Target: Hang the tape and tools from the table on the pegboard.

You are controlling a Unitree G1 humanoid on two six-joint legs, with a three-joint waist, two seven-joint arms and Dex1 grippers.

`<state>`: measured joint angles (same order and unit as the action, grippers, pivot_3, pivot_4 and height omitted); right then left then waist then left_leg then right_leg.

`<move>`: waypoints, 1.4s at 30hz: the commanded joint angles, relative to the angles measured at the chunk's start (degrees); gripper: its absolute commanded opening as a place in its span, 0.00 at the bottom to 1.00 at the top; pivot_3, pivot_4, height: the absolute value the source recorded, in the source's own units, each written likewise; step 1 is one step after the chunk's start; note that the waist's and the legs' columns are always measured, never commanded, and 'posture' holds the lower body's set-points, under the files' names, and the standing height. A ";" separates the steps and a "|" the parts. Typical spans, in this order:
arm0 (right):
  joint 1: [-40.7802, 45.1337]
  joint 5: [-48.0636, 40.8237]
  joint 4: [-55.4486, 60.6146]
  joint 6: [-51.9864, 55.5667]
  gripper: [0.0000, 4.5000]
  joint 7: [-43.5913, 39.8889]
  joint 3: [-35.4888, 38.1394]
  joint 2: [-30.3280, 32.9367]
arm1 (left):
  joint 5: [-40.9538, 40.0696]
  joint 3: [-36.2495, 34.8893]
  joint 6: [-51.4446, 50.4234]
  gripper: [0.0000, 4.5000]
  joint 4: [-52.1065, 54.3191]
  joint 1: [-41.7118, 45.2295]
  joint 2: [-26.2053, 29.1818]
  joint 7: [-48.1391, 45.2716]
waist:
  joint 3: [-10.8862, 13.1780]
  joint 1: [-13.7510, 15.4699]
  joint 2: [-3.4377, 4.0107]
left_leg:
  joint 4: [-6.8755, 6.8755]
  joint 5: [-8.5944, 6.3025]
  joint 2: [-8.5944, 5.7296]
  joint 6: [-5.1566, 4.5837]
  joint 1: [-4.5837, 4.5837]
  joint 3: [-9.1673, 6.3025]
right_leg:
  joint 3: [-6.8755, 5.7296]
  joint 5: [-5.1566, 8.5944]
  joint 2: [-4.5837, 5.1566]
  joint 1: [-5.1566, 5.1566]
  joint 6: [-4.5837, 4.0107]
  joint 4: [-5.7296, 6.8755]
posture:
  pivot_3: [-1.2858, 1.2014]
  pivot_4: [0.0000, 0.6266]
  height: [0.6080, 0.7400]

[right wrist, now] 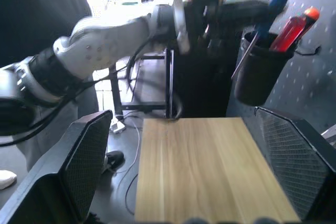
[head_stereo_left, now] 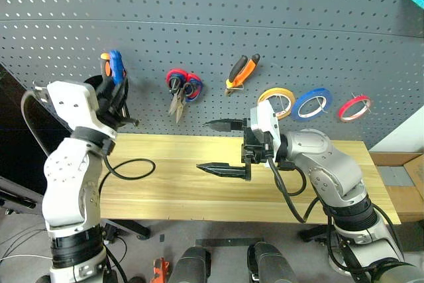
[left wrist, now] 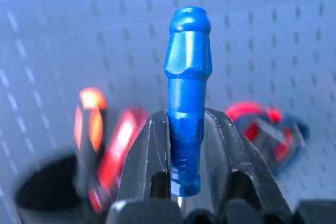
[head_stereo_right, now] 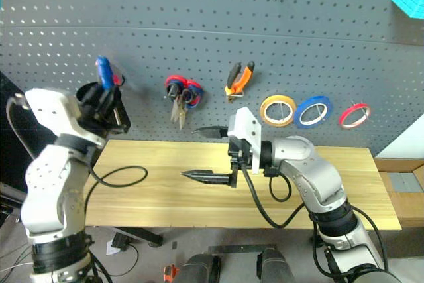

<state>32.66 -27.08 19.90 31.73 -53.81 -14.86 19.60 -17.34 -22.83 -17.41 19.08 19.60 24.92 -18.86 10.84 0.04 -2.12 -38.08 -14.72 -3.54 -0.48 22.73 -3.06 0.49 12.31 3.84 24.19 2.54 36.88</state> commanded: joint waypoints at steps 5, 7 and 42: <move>2.49 -1.00 0.61 -2.06 1.00 0.39 1.38 -1.30 | -2.74 -5.60 3.41 0.12 -5.15 14.67 6.81 2.83 | -0.01 -0.08 -0.02 | -0.01 0.00 0.02 0.01 -0.04 0.01 | 0.01 0.00 -0.11 0.00 0.00 0.04 | 0.53 0.20 1.00; 3.45 -0.37 -0.32 -2.49 1.00 1.96 1.67 -2.52 | -1.47 -5.12 5.64 0.12 -9.05 16.93 8.12 2.47 | -0.02 -0.16 -0.01 | 0.00 0.01 0.02 0.01 -0.08 0.01 | 0.01 0.00 -0.26 -0.02 0.00 0.05 | 0.53 0.20 1.00; -3.37 2.03 -0.09 -2.96 1.00 1.25 -0.27 4.06 | -25.66 -10.62 -3.65 0.95 -8.24 -4.31 14.60 -14.34 | -0.41 -0.62 0.02 | 0.03 -0.04 0.08 0.05 0.02 0.04 | 0.15 -0.01 -0.10 0.15 -0.01 0.04 | 0.52 0.20 1.00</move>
<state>29.83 -25.31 17.95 29.95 -52.40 -15.48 23.29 -39.61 -33.51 -17.28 7.26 18.26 39.30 -30.86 10.43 -0.59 -2.10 -38.05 -14.76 -3.45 -0.43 22.69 -3.03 0.64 12.31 3.74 24.28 2.52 36.92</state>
